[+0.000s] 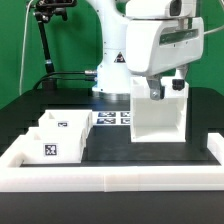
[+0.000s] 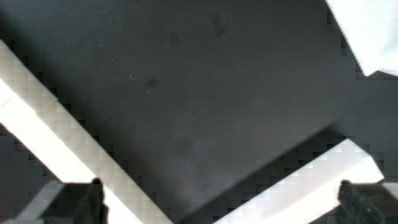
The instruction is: Assemble drawer
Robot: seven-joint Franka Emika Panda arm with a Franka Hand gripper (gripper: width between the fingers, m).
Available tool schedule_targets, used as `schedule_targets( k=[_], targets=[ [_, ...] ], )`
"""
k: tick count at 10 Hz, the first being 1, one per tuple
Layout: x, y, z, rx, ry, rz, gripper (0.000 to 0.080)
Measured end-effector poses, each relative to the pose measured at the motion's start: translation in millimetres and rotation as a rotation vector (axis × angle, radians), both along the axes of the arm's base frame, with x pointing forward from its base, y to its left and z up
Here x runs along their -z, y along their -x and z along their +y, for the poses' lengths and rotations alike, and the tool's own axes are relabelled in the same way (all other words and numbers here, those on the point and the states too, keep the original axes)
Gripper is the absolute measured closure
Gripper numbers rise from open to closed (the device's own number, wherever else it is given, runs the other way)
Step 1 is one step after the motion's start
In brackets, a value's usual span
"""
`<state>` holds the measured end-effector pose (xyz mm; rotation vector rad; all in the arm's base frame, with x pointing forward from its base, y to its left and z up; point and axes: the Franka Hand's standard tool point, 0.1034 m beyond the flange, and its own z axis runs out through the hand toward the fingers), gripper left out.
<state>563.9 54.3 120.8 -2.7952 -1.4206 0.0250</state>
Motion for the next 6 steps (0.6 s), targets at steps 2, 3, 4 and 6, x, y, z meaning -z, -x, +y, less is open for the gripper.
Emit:
schedule_targets(
  k=[2,3,4,6],
  targets=[
    [0.0,0.0,0.0,0.0,0.0,0.0,0.015],
    [0.0,0.0,0.0,0.0,0.0,0.0,0.015],
    [0.0,0.0,0.0,0.0,0.0,0.0,0.015],
    [-0.2,0.1,0.0,0.0,0.0,0.0,0.015]
  ],
)
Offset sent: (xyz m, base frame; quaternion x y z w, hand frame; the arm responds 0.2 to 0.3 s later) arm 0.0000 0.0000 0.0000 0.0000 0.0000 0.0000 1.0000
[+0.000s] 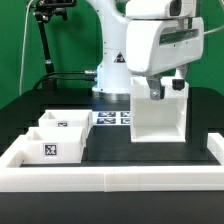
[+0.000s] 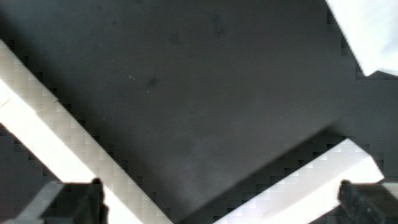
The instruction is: Assemble drawer
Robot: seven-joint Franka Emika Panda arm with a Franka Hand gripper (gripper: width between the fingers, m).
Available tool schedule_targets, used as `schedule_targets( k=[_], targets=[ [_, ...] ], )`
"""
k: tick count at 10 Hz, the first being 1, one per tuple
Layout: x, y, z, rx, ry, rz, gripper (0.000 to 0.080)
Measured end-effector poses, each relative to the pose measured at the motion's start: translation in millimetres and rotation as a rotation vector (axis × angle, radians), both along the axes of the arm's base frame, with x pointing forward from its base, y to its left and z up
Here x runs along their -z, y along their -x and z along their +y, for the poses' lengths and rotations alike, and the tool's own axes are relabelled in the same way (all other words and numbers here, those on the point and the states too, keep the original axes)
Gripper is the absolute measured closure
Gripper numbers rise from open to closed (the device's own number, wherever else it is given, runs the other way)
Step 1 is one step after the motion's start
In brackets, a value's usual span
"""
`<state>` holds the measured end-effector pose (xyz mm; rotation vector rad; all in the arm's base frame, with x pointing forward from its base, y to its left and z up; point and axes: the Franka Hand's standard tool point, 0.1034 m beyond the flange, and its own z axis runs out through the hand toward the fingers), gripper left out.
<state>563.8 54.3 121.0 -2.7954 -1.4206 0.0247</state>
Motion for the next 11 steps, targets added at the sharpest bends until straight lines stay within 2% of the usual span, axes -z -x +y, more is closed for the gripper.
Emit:
schedule_targets(
  k=[1,3,5,6,11],
  targets=[
    [-5.3,3.6,0.0,0.048,0.0,-0.014,0.015],
    [-17.6,35.4,-1.3,0.22,0.007,-0.024,0.015],
    [-22.4,61.1,6.8,0.368,0.017,-0.014,0.015],
    [-21.1,68.6,9.0,0.391,0.01,0.003,0.015],
    [-20.0,68.2,8.7,0.389,0.009,0.005,0.015]
  ],
)
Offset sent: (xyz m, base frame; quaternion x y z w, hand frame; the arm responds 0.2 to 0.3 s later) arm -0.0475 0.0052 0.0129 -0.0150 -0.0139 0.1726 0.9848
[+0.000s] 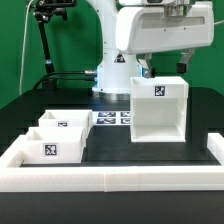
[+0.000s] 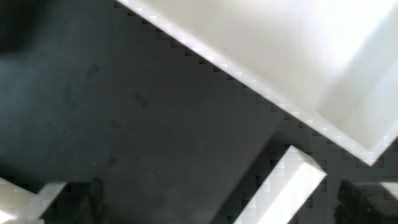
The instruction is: Assemble drawer
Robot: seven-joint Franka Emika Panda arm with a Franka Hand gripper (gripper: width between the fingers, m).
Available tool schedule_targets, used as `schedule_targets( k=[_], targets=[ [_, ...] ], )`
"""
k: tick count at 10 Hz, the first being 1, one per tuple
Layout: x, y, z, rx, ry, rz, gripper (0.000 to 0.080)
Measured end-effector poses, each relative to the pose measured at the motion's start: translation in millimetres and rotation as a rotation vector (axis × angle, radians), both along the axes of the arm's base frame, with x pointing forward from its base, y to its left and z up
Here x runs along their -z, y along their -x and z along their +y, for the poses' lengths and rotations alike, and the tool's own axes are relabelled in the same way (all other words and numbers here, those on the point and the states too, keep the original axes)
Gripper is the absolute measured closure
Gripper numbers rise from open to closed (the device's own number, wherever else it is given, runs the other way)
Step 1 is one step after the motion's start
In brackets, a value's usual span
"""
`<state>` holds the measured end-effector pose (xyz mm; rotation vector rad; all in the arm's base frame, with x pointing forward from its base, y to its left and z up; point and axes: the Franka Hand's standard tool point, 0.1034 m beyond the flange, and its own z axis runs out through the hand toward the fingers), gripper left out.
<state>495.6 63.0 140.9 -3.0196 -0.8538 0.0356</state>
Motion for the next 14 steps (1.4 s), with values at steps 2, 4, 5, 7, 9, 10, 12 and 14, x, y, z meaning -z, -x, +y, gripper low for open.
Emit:
schedule_targets(
  k=[2,4,5,7,9,10,12,14],
  targets=[
    [1.0,12.8,6.9,0.191,0.021,-0.011,0.015],
    [8.4,30.7,20.8,0.319,0.033,0.008,0.015],
    [11.7,34.5,26.1,0.35,0.033,0.009,0.015],
    [18.3,44.0,32.2,0.351,0.032,0.022,0.015],
    [24.0,53.7,43.4,0.33,0.026,0.021,0.015],
    [25.8,56.5,45.4,0.324,0.025,0.021,0.015],
    [29.5,60.9,45.1,0.327,0.027,0.03,0.015],
    [33.7,63.1,45.2,0.341,0.032,0.038,0.015]
  ],
)
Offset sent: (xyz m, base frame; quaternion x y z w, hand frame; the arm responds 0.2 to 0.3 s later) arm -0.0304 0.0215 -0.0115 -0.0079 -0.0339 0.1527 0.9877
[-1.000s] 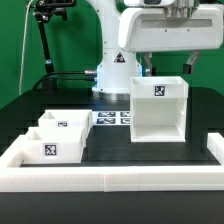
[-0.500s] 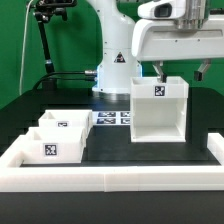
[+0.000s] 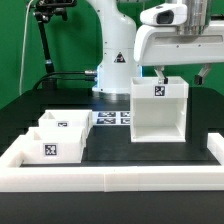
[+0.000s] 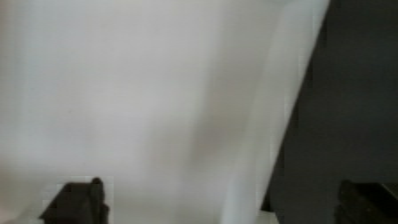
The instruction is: Assemble drawer
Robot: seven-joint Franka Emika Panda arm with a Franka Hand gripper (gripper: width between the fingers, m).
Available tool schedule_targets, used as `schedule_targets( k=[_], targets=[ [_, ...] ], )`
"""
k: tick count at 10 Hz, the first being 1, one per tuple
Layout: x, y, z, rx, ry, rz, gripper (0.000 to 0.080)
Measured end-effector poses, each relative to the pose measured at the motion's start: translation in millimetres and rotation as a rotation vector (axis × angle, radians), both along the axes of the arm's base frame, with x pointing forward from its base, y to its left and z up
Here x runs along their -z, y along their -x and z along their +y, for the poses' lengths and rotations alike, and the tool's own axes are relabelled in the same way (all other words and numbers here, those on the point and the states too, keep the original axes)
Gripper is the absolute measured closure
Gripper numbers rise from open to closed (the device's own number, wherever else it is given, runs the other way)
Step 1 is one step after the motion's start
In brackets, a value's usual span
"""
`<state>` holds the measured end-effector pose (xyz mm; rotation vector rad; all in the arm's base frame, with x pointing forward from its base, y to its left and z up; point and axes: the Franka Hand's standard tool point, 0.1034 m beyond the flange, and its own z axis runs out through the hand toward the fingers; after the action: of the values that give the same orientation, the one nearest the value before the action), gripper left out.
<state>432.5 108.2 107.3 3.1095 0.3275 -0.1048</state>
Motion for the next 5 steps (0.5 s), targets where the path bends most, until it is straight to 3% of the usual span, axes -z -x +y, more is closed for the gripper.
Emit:
schedule_targets(
  k=[5],
  targets=[
    [-0.3,2.9,-1.1,0.068,-0.006,-0.018,0.015]
  ],
)
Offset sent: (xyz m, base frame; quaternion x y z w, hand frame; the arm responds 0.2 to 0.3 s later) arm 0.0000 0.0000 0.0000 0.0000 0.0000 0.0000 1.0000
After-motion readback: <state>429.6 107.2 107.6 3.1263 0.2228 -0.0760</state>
